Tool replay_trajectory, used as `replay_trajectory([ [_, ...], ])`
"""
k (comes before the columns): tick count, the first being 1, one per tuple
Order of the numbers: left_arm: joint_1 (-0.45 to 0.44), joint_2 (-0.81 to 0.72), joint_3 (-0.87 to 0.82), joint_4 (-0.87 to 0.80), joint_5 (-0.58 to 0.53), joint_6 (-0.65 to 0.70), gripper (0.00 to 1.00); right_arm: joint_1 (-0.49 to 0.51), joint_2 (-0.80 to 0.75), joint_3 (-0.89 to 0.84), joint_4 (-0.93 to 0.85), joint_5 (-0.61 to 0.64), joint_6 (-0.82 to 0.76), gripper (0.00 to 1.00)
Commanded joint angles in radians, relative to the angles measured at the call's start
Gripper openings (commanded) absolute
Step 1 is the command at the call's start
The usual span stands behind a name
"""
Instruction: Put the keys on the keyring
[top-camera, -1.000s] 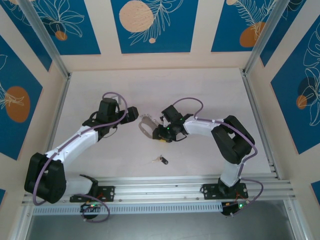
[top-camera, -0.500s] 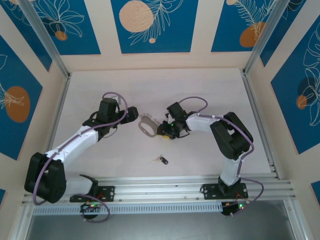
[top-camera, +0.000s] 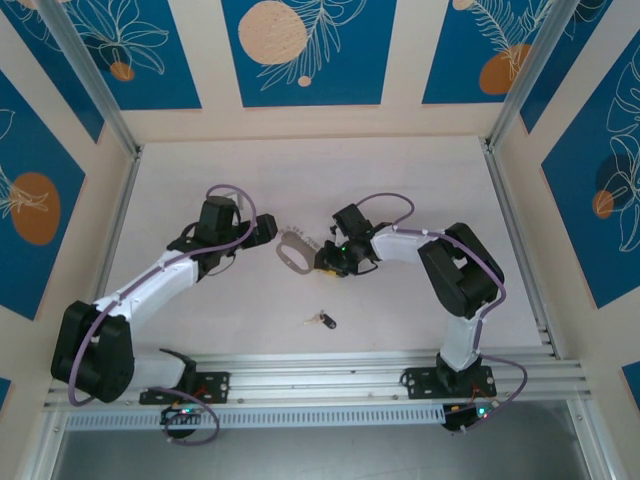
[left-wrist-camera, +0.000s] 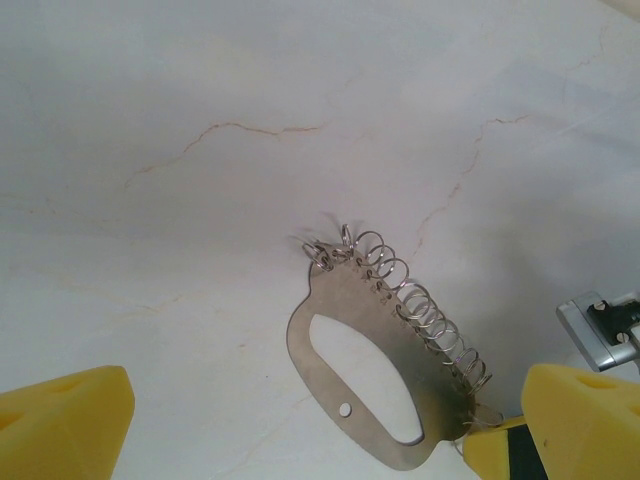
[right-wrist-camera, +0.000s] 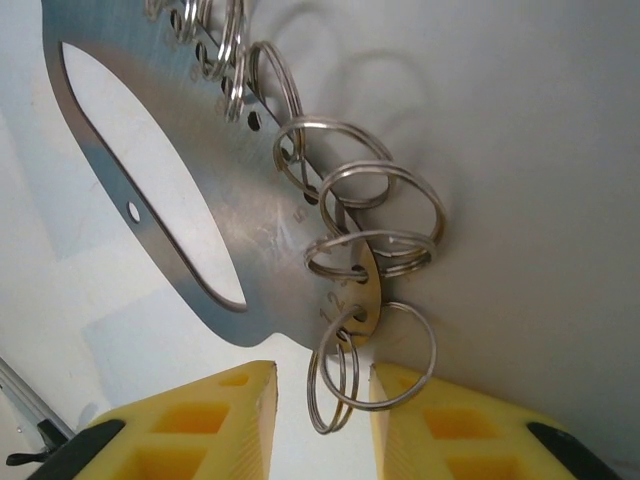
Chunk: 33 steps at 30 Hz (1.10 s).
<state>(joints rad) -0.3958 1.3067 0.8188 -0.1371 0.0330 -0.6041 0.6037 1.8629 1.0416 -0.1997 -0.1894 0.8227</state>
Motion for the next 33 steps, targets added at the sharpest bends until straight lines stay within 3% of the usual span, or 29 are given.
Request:
replay_trajectory([
  [1, -0.01, 0.008, -0.01, 0.016, -0.004, -0.003, 1.0, 0.001, 0.019, 0.02, -0.013, 0.005, 0.012, 0.27],
  [16, -0.01, 0.01, -0.007, 0.021, 0.001, -0.006, 1.0, -0.002, 0.004, 0.014, -0.038, 0.02, -0.004, 0.14],
  [25, -0.009, 0.011, 0.001, 0.018, 0.004, -0.011, 1.0, -0.02, -0.021, 0.02, -0.072, 0.027, -0.039, 0.0],
  [29, -0.009, 0.02, 0.028, -0.025, -0.001, -0.019, 1.0, -0.046, -0.044, 0.034, -0.114, 0.013, -0.111, 0.0],
  [33, -0.009, 0.037, 0.106, -0.143, -0.022, -0.013, 1.0, -0.094, -0.072, 0.108, -0.212, -0.093, -0.322, 0.0],
])
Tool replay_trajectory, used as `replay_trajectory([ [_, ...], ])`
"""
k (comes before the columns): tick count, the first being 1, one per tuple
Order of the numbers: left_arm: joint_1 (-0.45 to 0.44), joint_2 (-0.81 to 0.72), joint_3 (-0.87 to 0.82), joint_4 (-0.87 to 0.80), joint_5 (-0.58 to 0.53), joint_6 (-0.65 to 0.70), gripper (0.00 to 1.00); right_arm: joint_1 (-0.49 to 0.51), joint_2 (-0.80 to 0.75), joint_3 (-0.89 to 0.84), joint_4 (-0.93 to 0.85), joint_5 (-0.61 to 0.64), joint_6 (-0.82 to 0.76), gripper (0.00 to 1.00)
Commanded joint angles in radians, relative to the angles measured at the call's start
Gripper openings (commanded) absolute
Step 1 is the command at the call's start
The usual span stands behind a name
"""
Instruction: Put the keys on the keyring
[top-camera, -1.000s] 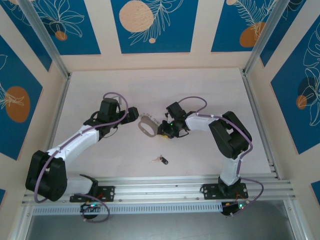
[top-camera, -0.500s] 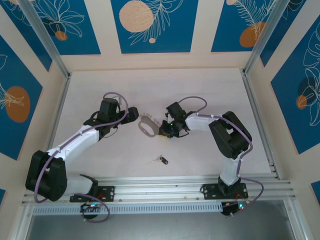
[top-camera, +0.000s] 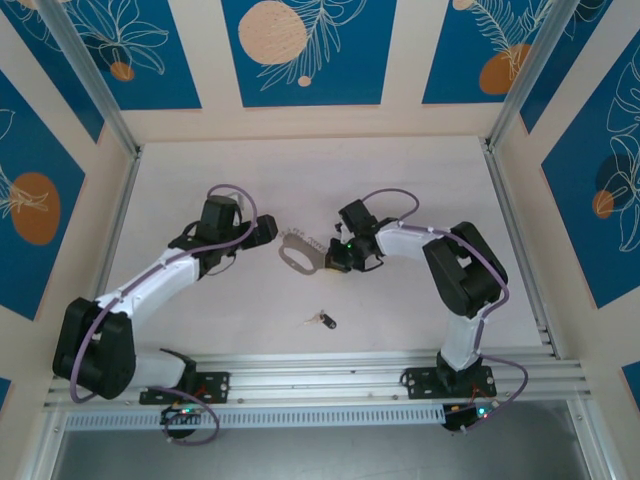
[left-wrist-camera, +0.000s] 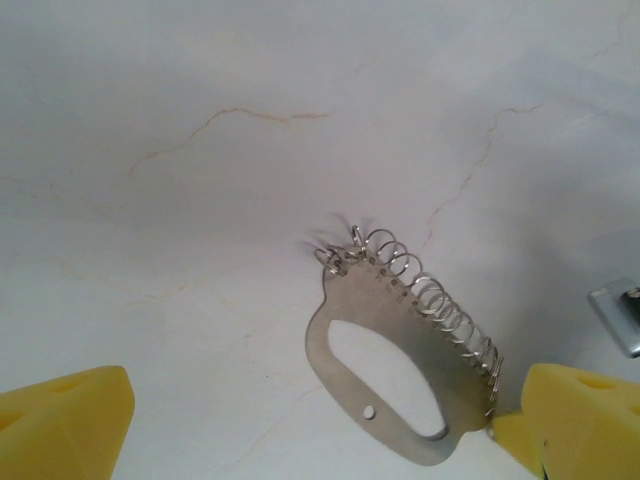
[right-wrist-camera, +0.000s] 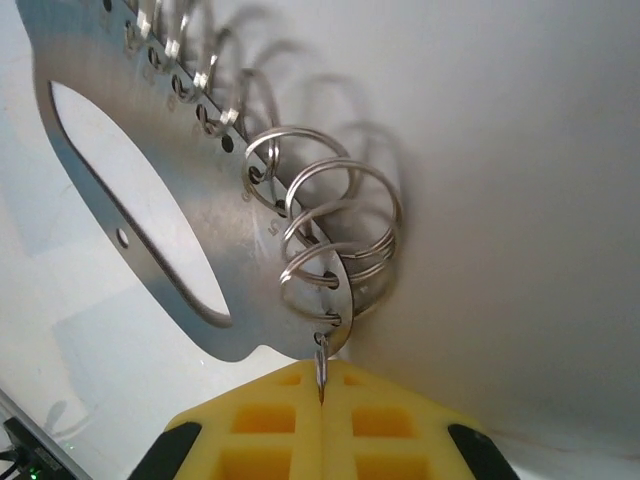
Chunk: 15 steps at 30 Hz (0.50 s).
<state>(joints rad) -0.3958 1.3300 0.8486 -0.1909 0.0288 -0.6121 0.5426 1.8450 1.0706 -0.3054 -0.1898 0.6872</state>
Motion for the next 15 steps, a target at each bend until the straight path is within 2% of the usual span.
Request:
replay_trajectory([
  [1, -0.009, 0.014, 0.086, -0.1, -0.014, 0.0, 1.0, -0.04, -0.059, 0.11, -0.152, -0.118, -0.256, 0.0],
  [5, -0.01, -0.009, 0.094, -0.086, 0.017, 0.019, 1.0, -0.053, -0.111, 0.201, -0.294, -0.127, -0.521, 0.0],
  [8, -0.01, -0.025, 0.124, -0.101, 0.029, 0.038, 1.0, -0.062, -0.162, 0.223, -0.327, -0.129, -0.623, 0.0],
  [11, -0.01, -0.041, 0.162, -0.128, 0.047, 0.061, 1.0, -0.082, -0.231, 0.2, -0.28, -0.177, -0.678, 0.0],
  [15, -0.01, -0.067, 0.204, -0.153, 0.086, 0.084, 1.0, -0.137, -0.332, 0.166, -0.177, -0.3, -0.661, 0.0],
])
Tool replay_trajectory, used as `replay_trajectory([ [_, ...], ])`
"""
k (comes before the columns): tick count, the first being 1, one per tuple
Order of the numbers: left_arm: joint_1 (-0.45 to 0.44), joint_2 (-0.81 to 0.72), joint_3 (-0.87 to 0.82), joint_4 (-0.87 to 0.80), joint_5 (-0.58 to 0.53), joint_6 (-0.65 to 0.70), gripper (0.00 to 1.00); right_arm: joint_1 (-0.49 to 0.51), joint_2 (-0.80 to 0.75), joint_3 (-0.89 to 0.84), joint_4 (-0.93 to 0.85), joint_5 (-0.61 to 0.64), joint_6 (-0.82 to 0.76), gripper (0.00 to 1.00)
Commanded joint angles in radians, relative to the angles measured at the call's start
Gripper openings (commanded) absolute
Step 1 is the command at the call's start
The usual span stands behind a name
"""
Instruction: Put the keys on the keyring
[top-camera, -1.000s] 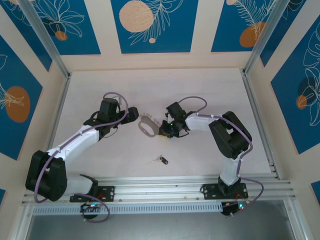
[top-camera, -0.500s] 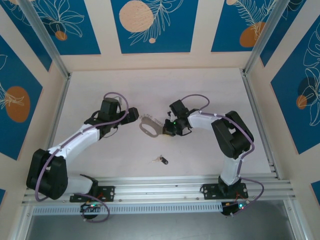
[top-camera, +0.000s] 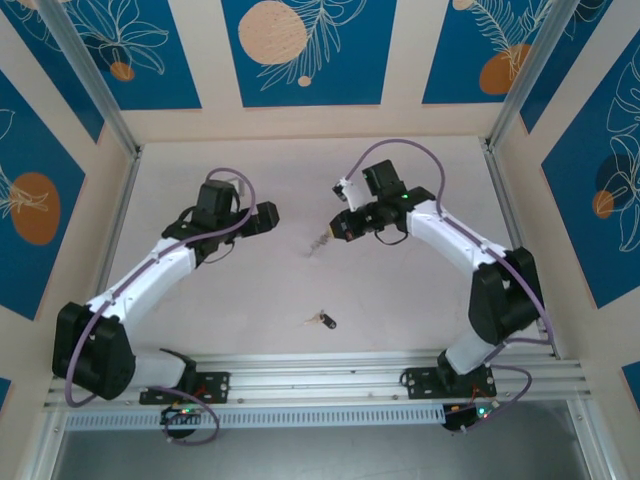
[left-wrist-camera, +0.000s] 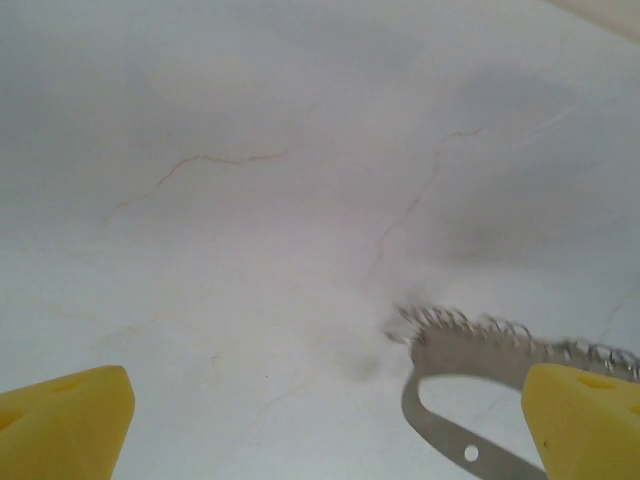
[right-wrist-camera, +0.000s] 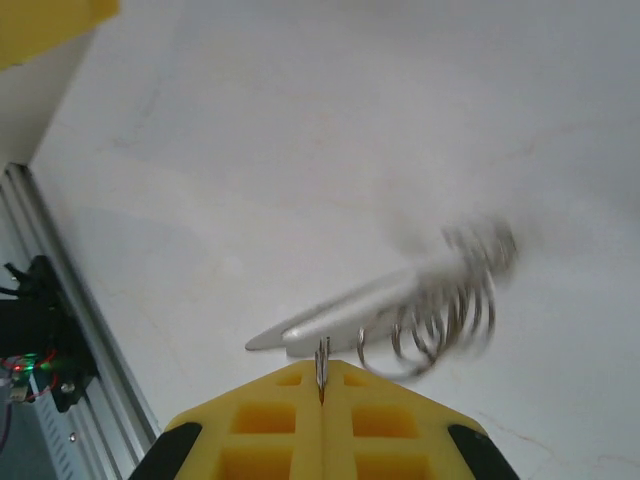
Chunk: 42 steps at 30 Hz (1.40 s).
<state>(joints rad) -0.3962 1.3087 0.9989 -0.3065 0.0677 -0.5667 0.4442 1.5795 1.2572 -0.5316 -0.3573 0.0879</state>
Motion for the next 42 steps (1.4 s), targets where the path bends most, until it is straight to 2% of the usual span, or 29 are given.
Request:
replay_trajectory([
  [1, -0.009, -0.053, 0.059, -0.035, 0.059, 0.042, 1.0, -0.048, -0.084, -0.021, 0.065, -0.164, -0.052, 0.0],
  [7, -0.01, -0.072, 0.11, 0.01, 0.162, 0.035, 0.98, -0.068, -0.177, 0.004, 0.104, -0.254, -0.025, 0.0],
  [12, -0.01, -0.053, 0.148, 0.116, 0.301, -0.013, 0.9, -0.091, -0.233, 0.014, 0.182, -0.297, 0.037, 0.0],
  [16, -0.008, -0.022, 0.198, 0.164, 0.333, -0.048, 0.88, -0.115, -0.257, 0.019, 0.268, -0.329, 0.103, 0.0],
  [20, -0.009, 0.007, 0.267, 0.159, 0.3, -0.104, 1.0, -0.137, -0.256, 0.032, 0.34, -0.371, 0.151, 0.0],
  [22, -0.009, 0.019, 0.305, 0.133, 0.274, -0.114, 1.0, -0.148, -0.254, 0.031, 0.377, -0.385, 0.172, 0.0],
  [26, -0.009, 0.041, 0.371, 0.103, 0.289, -0.076, 1.0, -0.16, -0.257, 0.008, 0.467, -0.411, 0.224, 0.0],
  [34, -0.009, 0.052, 0.4, 0.141, 0.419, 0.036, 1.0, -0.162, -0.235, -0.022, 0.627, -0.466, 0.328, 0.0],
  [42, -0.021, 0.07, 0.365, 0.285, 0.605, 0.021, 0.98, -0.158, -0.193, -0.022, 0.731, -0.549, 0.427, 0.0],
])
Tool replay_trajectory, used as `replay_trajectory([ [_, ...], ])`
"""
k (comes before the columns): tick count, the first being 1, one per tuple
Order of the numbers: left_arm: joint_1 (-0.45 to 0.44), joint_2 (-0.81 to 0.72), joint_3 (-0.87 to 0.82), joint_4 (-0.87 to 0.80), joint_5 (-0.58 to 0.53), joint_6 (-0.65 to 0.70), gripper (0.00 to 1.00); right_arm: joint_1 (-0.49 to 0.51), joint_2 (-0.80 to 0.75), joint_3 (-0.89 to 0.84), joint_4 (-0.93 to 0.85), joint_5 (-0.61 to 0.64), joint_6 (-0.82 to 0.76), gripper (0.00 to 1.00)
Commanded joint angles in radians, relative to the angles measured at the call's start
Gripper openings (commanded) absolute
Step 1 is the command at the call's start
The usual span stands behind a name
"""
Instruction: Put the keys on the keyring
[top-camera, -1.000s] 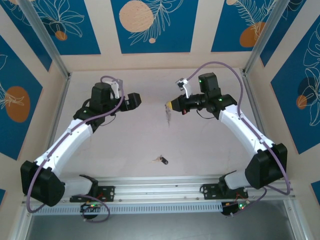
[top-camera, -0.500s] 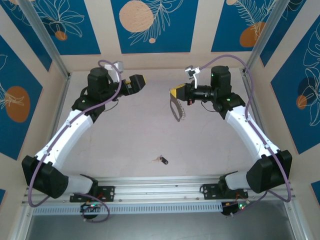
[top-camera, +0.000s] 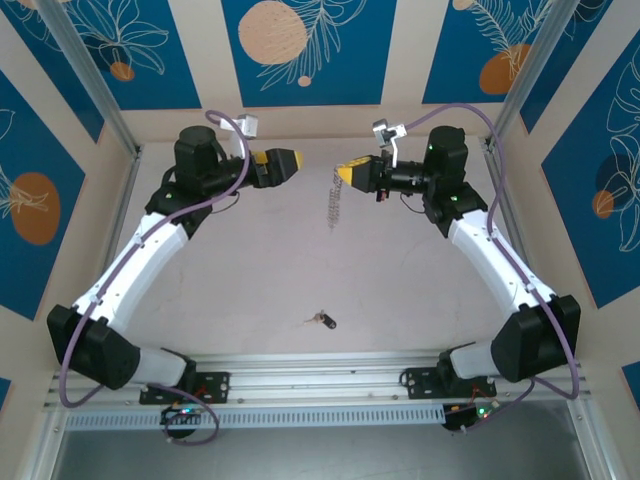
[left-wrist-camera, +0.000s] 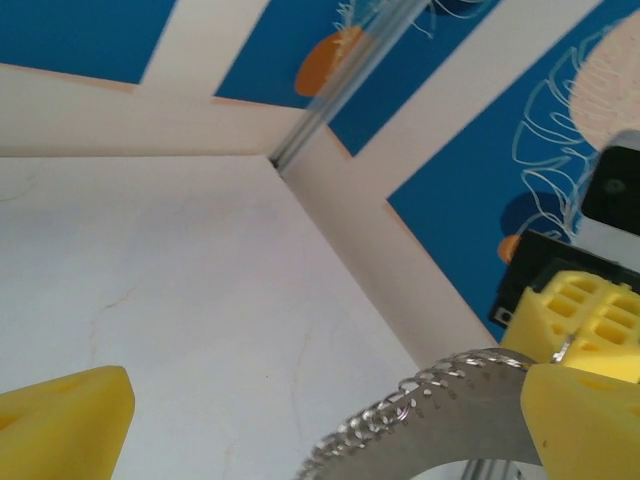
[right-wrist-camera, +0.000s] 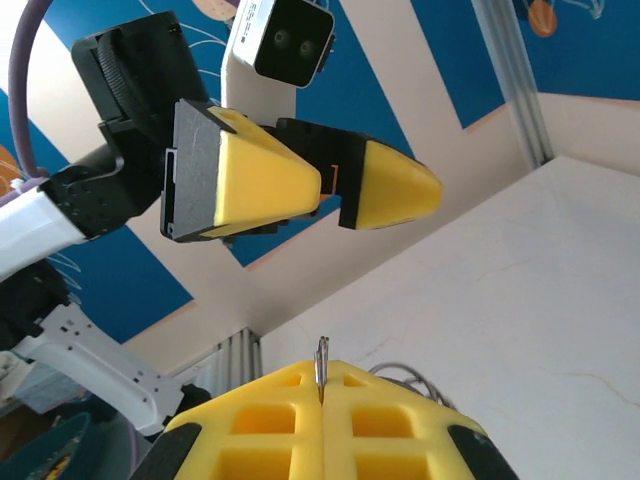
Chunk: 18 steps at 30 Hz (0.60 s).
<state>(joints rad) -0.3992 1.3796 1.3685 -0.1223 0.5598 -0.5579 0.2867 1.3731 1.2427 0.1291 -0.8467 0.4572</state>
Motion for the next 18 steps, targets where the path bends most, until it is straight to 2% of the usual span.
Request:
replay_trajectory([
  [1, -0.023, -0.002, -0.014, 0.13, 0.137, 0.004, 0.96, -0.001, 0.015, -0.011, 0.082, -0.068, 0.067, 0.0],
  [9, -0.071, -0.016, -0.045, 0.209, 0.261, 0.002, 0.8, 0.0, 0.016, -0.05, 0.148, -0.118, 0.117, 0.0],
  [12, -0.085, -0.016, -0.048, 0.201, 0.264, 0.013, 0.72, 0.003, 0.02, -0.054, 0.172, -0.133, 0.137, 0.0],
  [18, -0.101, -0.007, -0.046, 0.242, 0.262, -0.012, 0.63, 0.014, 0.021, -0.064, 0.199, -0.122, 0.155, 0.0],
])
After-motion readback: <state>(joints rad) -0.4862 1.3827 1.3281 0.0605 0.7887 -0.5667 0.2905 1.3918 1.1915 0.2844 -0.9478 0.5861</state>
